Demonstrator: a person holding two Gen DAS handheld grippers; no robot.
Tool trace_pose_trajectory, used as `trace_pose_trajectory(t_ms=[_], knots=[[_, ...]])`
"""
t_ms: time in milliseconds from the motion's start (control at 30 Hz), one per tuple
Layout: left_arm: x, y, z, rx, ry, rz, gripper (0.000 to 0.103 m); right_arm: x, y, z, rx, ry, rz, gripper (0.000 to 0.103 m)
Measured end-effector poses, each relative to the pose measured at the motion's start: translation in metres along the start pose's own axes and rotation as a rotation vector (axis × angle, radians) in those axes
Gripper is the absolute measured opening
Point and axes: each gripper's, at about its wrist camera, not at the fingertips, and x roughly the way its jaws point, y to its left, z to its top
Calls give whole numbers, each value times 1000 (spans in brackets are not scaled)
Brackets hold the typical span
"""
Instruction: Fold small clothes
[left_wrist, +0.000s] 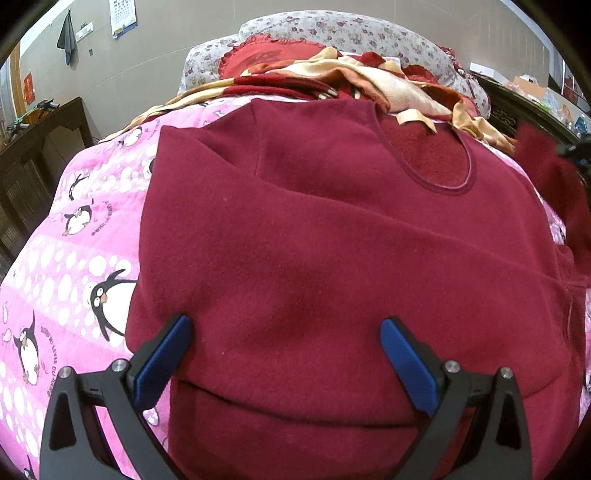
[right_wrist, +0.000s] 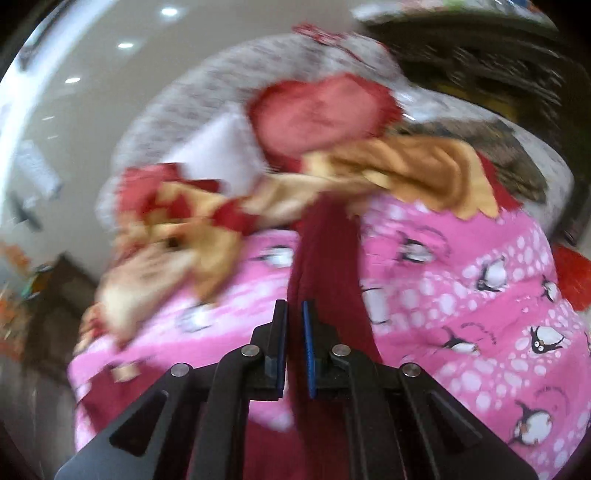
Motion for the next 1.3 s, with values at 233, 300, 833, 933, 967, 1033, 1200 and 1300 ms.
trace_pose_trajectory(t_ms=[233,300,833,933,967,1033,1200,1300], knots=[[-33,19,11,-74,-36,-134,95,-60,101,-71,-267,27,233,24],[-46,24,18,-94,-53,-154,95,-58,122,-101,-318,76,278,24],[-17,-43,70,-16,23,-309,95,-61,86,-199,-206,195,216,66],[9,-73,75,55,80,-301,93,-72,69,-196,-180,190,186,66],[15,-81,74,76,93,-302,78,-77,66,-196,-173,183,178,66],[22,-99,74,138,128,-299,35,-86,57,-194,-157,169,167,66],[-16,-98,90,134,53,-388,13,-92,30,-192,-82,151,136,66],[-52,-79,107,85,-11,-420,12,-89,23,-190,-63,149,109,66]])
